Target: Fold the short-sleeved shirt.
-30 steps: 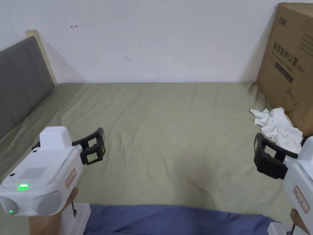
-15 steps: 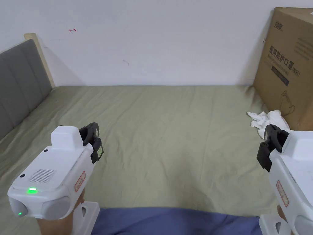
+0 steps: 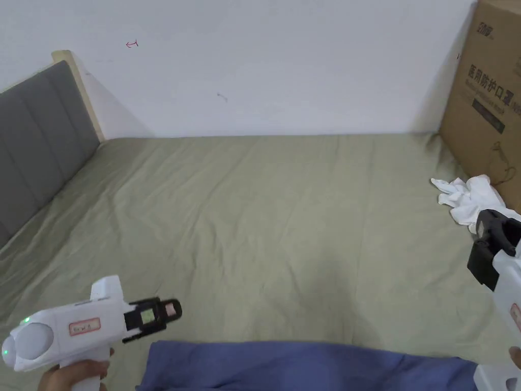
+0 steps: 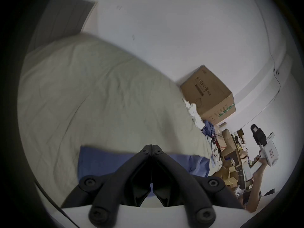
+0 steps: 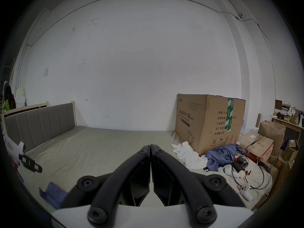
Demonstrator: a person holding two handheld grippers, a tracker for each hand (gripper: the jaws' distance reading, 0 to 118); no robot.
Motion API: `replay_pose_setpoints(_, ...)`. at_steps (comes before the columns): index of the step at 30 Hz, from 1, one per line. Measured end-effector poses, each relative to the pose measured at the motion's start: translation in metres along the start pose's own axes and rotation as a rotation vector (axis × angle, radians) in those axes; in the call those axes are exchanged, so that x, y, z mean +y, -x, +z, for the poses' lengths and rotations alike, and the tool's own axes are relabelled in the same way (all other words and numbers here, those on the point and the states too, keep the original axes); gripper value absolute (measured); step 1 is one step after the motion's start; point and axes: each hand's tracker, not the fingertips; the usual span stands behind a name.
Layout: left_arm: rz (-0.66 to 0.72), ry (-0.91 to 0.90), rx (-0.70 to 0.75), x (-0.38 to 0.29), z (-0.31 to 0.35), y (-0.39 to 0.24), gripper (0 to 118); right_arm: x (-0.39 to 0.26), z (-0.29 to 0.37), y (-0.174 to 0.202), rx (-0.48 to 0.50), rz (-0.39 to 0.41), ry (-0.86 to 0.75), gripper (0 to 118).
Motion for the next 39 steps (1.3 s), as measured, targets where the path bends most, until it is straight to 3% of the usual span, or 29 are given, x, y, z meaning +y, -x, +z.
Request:
replay_pose_setpoints(3,0.005,0.040,0.060,-0.011,-0.002,0.044,0,-0.006,-0.006,-0.004,-0.008,0.005,0.015,0)
replay_pose_setpoints(6,0.007,0.098,0.140,-0.018,-0.007,0.072,10,-0.008,-0.012,-0.002,-0.003,0.023,0.037,0)
replay_pose_setpoints(8,0.015,0.111,0.155,-0.032,-0.006,0.057,34,-0.009,-0.014,0.000,0.002,0.030,0.046,0)
replay_pose_setpoints(10,0.095,0.151,0.139,-0.031,-0.011,0.072,71,-0.012,-0.019,0.003,0.004,0.038,0.057,0)
replay_pose_setpoints(11,0.096,0.145,0.152,-0.028,-0.013,0.094,80,-0.013,-0.020,0.003,0.006,0.038,0.064,0)
replay_pose_setpoints(13,0.101,0.145,0.192,-0.028,-0.019,0.102,86,-0.016,-0.024,0.005,0.010,0.034,0.075,0)
replay_pose_setpoints(18,0.162,0.205,0.193,-0.030,-0.035,0.102,84,-0.022,-0.031,0.010,0.014,0.041,0.104,0)
replay_pose_setpoints(20,0.143,0.201,0.180,-0.025,-0.046,0.127,76,-0.025,-0.033,0.009,0.014,0.040,0.114,0)
replay_pose_setpoints(27,0.099,0.228,0.170,-0.033,-0.068,0.112,11,-0.027,-0.039,0.005,0.010,0.037,0.133,0)
replay_pose_setpoints(32,-0.030,0.192,0.208,-0.035,-0.056,0.087,6,-0.026,-0.040,-0.003,0.006,0.037,0.128,0)
replay_pose_setpoints(39,-0.060,0.131,0.254,-0.009,-0.008,0.070,4,-0.021,-0.038,-0.007,0.010,0.014,0.108,0)
